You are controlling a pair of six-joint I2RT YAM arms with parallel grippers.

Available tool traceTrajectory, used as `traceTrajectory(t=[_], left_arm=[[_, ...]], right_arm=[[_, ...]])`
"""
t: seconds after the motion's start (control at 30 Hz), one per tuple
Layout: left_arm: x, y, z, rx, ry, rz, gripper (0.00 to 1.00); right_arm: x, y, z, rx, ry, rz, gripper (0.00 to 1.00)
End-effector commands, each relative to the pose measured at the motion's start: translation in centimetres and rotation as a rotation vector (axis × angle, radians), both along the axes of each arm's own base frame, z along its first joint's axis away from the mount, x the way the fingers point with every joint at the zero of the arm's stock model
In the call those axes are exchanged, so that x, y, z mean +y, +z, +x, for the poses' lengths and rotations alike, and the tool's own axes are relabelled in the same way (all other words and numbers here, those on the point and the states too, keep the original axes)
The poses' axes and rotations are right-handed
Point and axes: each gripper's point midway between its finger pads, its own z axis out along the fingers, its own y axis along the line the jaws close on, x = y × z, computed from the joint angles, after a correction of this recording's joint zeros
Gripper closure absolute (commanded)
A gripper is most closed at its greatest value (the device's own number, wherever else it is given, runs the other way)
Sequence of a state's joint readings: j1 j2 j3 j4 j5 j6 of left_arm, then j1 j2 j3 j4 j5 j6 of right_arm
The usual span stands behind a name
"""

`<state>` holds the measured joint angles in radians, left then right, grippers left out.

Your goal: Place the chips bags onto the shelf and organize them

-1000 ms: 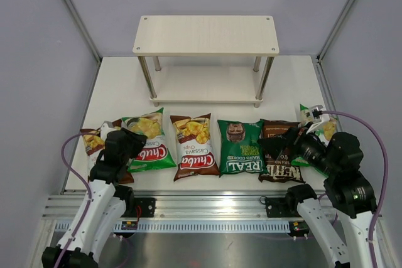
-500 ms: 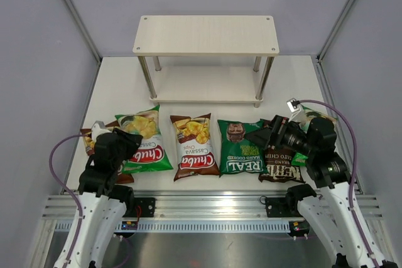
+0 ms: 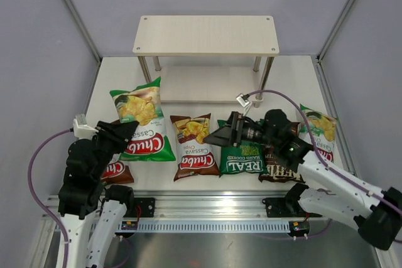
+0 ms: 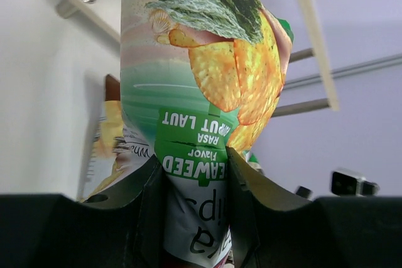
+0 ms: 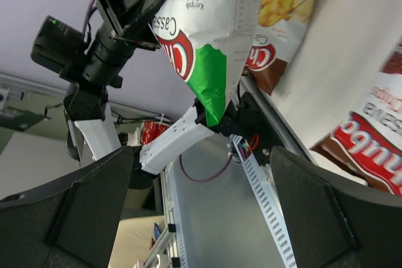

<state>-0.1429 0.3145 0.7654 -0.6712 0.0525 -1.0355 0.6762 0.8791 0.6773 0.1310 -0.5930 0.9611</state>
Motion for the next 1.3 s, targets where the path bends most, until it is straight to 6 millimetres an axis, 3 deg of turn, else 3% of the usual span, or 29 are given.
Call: traceTrajectory(t=[0.0, 0.03, 0.13, 0.23, 0.27, 0.43, 0.77, 0.87, 0.9, 0.97, 1.0, 1.13, 1.23, 1.27], left_arm=[[-1.6, 8.3, -1.4, -0.239, -0.093, -0.09, 0.85], [-1.7, 9.6, -1.8, -0.275, -0.103, -0.098, 0.85], [-2.2, 11.1, -2.3, -0.315, -0.132, -0.138, 0.85], [-2.0, 12.0, -2.7, -0.348, -0.127, -0.163, 0.86], [-2.0, 12.1, -2.8, -0.353, -0.126, -0.167, 0.85], [-1.8, 12.4, -3.2, -0.372, -0.113, -0.2, 0.85], [-1.7, 11.6, -4.0, -0.337, -0.1, -0.329, 0.85], [-1.6, 11.5, -4.1, -0.328, -0.095, -0.335, 0.85], [-1.6, 11.5, -4.1, -0.326, -0.097, -0.335, 0.85], [-1.5, 11.8, -4.1, -0.331, -0.094, -0.318, 0.83], [-1.4, 11.6, -4.0, -0.321, -0.086, -0.303, 0.82], [-0.8, 11.8, -3.8, -0.326, -0.061, -0.174, 0.71], [0.0, 11.7, -3.8, -0.336, -0.018, -0.13, 0.57], [0.3, 11.7, -3.9, -0.347, -0.005, -0.121, 0.45]], right_arm=[[4.4, 4.3, 0.7, -0.182, -0.042, 0.082, 0.03], [6.5, 4.6, -0.5, -0.198, 0.004, 0.098, 0.03], [9.4, 5.2, -0.2, -0.243, -0.016, 0.098, 0.04], [12.2, 5.9, -1.8, -0.288, 0.03, 0.105, 0.04], [12.9, 6.3, -3.2, -0.299, 0.074, 0.121, 0.04], [15.0, 6.9, -3.9, -0.341, 0.089, 0.138, 0.04], [17.3, 7.8, -2.0, -0.405, -0.021, 0.116, 0.07], [18.6, 8.2, -2.1, -0.418, -0.013, 0.125, 0.14], [18.8, 8.3, -2.3, -0.43, -0.008, 0.124, 0.27], [19.0, 8.1, -2.3, -0.438, -0.006, 0.124, 0.38], [18.9, 8.2, -2.3, -0.446, -0.01, 0.13, 0.49], [17.9, 8.8, -2.6, -0.47, -0.014, 0.145, 0.67], [17.6, 9.3, -2.9, -0.489, -0.003, 0.142, 0.73], [17.5, 9.3, -2.9, -0.491, -0.002, 0.136, 0.75]])
